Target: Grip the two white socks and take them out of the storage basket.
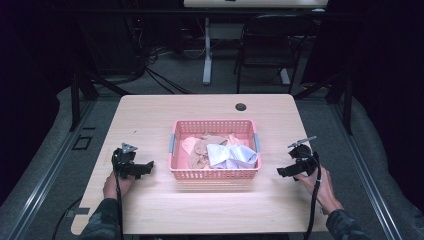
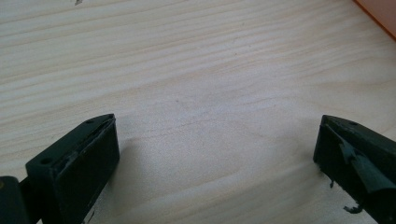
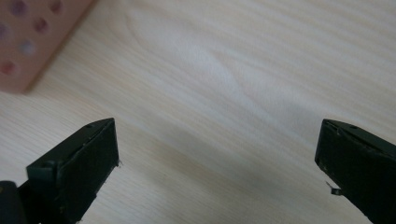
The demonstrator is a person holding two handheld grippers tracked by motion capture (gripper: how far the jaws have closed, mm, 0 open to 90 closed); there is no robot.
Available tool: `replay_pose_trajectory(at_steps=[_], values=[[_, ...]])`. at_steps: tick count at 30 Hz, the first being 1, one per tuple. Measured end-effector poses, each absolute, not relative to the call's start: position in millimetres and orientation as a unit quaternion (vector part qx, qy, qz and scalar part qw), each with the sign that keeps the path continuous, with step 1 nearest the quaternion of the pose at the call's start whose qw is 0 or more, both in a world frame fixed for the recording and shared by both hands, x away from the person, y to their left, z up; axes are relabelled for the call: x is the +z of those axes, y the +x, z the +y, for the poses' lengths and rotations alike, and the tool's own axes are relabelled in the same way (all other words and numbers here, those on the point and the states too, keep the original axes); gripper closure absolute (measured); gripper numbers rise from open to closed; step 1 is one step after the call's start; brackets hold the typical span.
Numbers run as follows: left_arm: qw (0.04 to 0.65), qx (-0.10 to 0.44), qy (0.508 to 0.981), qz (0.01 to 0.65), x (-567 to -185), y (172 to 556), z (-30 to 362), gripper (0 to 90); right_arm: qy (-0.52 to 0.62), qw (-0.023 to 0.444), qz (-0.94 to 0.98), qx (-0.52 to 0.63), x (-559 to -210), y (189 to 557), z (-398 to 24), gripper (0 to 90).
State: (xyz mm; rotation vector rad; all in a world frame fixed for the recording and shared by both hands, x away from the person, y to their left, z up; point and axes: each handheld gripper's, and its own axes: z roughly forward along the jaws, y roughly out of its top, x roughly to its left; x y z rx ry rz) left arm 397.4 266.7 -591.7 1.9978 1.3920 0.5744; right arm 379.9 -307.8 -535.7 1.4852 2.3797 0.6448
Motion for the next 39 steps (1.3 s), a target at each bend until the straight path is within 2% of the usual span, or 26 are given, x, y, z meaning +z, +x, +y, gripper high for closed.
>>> replay_pose_trajectory(at_steps=[17,24,31,39], values=[[0.316,0.218,0.758,0.528,-592,397,267,0.0,0.447,0.12,0.832,0.306,-462,381,-279,0.0],[0.316,0.218,0.758,0.527,-592,397,267,0.0,0.412,0.117,0.849,0.31,-450,384,-250,0.0],[0.317,0.218,0.757,0.528,-592,397,267,0.0,0.376,0.116,0.868,0.303,-447,388,-216,3.7],[0.317,0.218,0.757,0.528,-592,397,267,0.0,0.343,0.1,0.896,0.265,-457,397,-182,15.9]])
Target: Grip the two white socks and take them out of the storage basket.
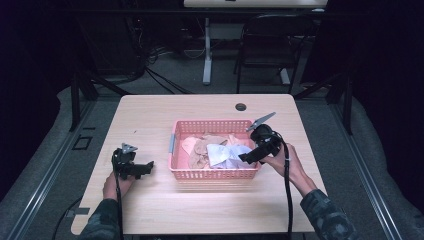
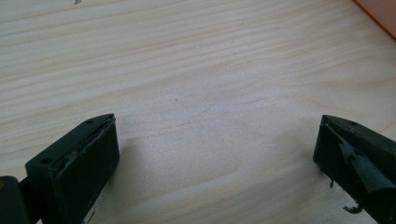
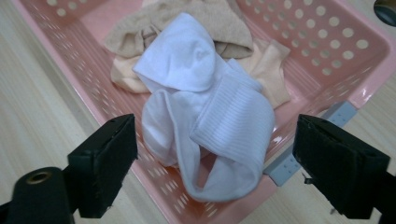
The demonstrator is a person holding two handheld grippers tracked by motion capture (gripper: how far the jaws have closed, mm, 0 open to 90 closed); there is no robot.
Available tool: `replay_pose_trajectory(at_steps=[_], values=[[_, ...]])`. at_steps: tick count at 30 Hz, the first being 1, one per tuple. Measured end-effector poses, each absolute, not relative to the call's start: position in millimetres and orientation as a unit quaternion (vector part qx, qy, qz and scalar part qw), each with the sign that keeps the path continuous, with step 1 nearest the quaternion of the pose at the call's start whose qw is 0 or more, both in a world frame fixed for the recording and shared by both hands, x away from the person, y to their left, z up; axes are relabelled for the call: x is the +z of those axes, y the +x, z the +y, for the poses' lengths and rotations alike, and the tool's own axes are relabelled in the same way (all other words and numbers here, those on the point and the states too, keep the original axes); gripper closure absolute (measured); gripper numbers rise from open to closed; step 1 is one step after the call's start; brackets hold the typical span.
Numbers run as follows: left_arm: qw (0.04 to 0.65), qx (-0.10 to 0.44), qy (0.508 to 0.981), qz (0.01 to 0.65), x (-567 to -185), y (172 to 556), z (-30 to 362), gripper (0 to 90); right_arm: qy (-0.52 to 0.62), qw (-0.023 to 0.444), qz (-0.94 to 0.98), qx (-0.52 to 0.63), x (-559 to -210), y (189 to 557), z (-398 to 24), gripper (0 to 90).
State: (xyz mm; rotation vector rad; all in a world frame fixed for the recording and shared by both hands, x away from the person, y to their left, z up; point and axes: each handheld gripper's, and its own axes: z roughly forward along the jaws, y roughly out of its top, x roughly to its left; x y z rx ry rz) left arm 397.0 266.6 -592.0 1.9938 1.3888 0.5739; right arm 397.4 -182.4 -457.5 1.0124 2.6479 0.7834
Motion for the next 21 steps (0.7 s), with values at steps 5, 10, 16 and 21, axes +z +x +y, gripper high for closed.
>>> replay_pose_trajectory(at_steps=[5,10,16,21], values=[[0.317,0.218,0.757,0.528,-592,397,267,0.0,0.34,0.098,0.902,0.247,-466,402,-174,20.5],[0.317,0.218,0.757,0.528,-592,397,267,0.0,0.343,0.101,0.909,0.214,-476,406,-168,19.6],[0.317,0.218,0.757,0.528,-592,397,267,0.0,0.354,0.11,0.912,0.176,-482,408,-165,24.8],[0.317,0.218,0.757,0.528,-592,397,267,0.0,0.357,0.112,0.912,0.168,-484,408,-164,32.0]])
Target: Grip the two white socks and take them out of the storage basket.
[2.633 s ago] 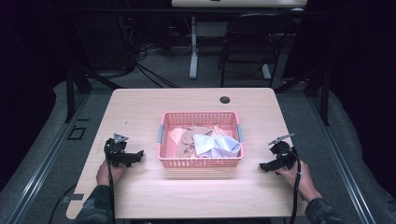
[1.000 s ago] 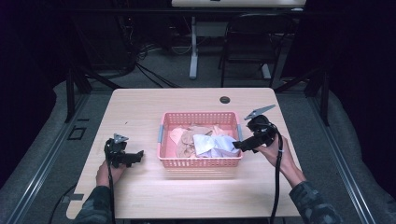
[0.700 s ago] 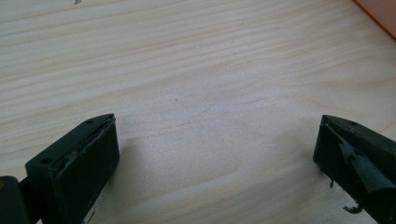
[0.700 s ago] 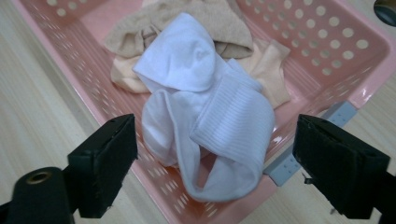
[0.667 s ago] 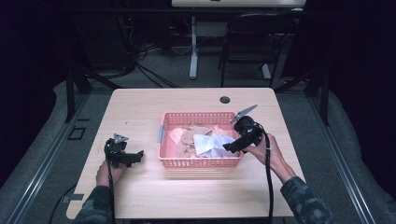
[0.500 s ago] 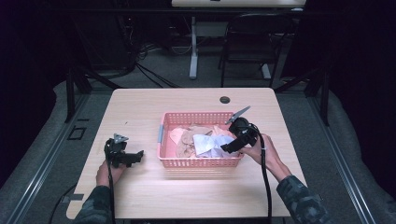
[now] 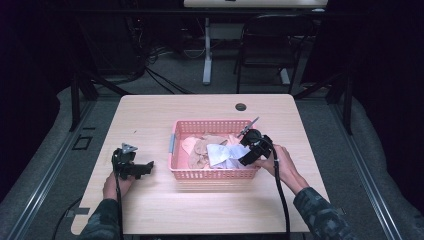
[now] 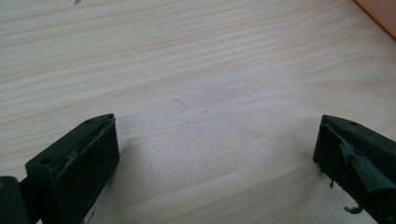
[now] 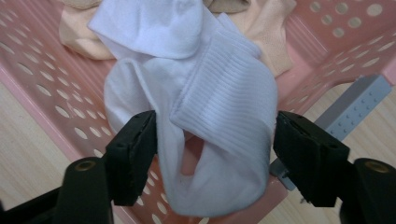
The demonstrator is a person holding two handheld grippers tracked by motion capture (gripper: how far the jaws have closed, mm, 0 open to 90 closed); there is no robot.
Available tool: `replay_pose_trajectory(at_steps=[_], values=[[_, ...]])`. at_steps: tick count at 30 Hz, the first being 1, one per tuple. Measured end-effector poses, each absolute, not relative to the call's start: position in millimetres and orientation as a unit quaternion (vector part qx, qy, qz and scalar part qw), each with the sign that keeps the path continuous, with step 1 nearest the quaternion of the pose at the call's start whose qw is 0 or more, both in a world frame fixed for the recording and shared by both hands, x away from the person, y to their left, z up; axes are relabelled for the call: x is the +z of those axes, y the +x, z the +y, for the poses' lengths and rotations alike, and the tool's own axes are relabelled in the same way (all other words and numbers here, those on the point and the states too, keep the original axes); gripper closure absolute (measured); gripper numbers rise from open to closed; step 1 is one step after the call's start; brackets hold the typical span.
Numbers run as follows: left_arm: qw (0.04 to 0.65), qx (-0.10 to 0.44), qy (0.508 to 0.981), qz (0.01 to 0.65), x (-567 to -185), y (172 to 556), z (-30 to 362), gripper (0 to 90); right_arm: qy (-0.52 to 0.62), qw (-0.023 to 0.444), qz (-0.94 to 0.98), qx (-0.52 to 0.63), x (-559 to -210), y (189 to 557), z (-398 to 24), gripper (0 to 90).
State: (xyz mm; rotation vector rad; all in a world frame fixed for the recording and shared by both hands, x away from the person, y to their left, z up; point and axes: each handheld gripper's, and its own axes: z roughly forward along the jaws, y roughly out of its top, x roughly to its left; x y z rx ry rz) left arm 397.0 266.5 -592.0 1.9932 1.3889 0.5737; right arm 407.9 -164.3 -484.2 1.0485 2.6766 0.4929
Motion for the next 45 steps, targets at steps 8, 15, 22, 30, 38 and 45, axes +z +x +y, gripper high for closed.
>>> replay_pose_trajectory(at_steps=[8,15,22,30,38,45], values=[[0.316,0.218,0.758,0.527,-592,397,267,0.0,0.352,0.116,0.917,0.148,-485,402,-163,50.8],[0.317,0.218,0.757,0.528,-592,397,267,0.0,0.355,0.111,0.918,0.141,-491,398,-169,76.2],[0.317,0.218,0.757,0.528,-592,397,267,0.0,0.368,0.108,0.911,0.154,-490,397,-173,82.2],[0.317,0.218,0.757,0.528,-592,397,267,0.0,0.365,0.112,0.908,0.172,-476,394,-174,83.2],[0.317,0.218,0.757,0.528,-592,397,267,0.0,0.367,0.122,0.899,0.206,-455,392,-179,83.3],[0.317,0.218,0.757,0.528,-592,397,267,0.0,0.368,0.121,0.894,0.225,-441,393,-183,83.3]])
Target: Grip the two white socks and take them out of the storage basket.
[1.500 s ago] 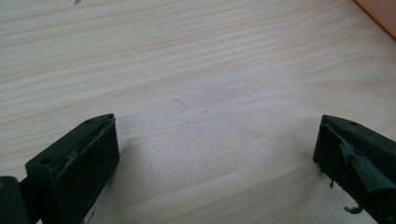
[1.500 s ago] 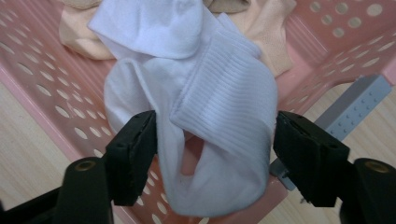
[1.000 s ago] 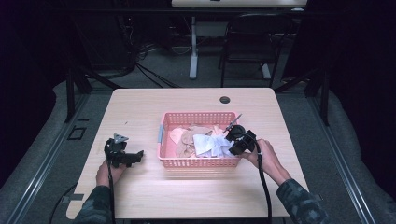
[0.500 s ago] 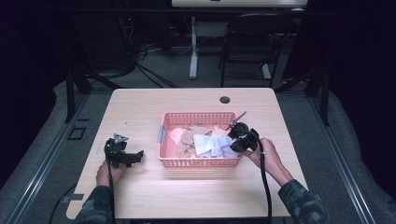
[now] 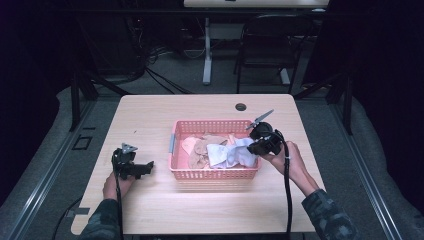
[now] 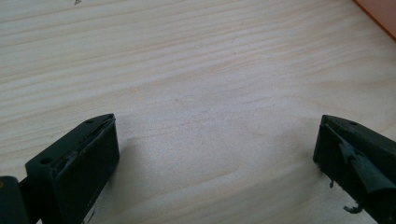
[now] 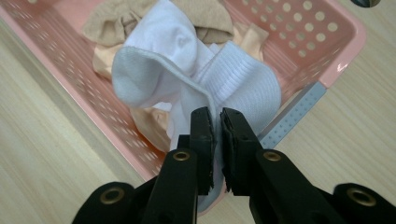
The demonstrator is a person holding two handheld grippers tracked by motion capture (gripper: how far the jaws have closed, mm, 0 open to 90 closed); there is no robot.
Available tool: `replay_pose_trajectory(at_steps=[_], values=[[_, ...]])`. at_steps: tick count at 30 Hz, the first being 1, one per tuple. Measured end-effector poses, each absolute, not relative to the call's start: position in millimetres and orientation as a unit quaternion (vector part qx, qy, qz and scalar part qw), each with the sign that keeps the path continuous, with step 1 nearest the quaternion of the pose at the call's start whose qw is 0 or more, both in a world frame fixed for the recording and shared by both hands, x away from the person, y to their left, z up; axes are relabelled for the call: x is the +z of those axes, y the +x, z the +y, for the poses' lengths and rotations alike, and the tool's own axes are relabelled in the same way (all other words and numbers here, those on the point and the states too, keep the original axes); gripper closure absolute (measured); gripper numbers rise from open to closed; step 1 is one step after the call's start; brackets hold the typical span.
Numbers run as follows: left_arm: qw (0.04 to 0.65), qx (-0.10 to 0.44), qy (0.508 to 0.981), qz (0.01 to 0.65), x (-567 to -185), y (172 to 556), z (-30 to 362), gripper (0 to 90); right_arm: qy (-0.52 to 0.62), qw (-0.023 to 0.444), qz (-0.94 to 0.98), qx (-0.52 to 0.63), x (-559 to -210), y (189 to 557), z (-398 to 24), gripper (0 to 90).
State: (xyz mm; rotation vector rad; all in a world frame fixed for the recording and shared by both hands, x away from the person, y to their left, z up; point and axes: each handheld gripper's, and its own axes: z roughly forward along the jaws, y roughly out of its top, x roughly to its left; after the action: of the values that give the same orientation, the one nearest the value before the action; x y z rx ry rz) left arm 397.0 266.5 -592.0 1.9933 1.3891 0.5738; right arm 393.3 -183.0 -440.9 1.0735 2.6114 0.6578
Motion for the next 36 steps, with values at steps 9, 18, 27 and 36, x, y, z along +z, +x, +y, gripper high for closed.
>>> replay_pose_trajectory(at_steps=[9,18,27,36], values=[[0.316,0.218,0.758,0.527,-592,397,267,0.0,0.368,0.117,0.888,0.249,-431,394,-182,83.3],[0.317,0.218,0.757,0.528,-592,397,267,0.0,0.361,0.125,0.887,0.259,-411,395,-181,83.3],[0.317,0.218,0.757,0.528,-592,397,267,0.0,0.36,0.138,0.882,0.273,-392,396,-184,83.3],[0.317,0.218,0.757,0.528,-592,397,267,0.0,0.36,0.152,0.876,0.282,-375,397,-190,83.3]])
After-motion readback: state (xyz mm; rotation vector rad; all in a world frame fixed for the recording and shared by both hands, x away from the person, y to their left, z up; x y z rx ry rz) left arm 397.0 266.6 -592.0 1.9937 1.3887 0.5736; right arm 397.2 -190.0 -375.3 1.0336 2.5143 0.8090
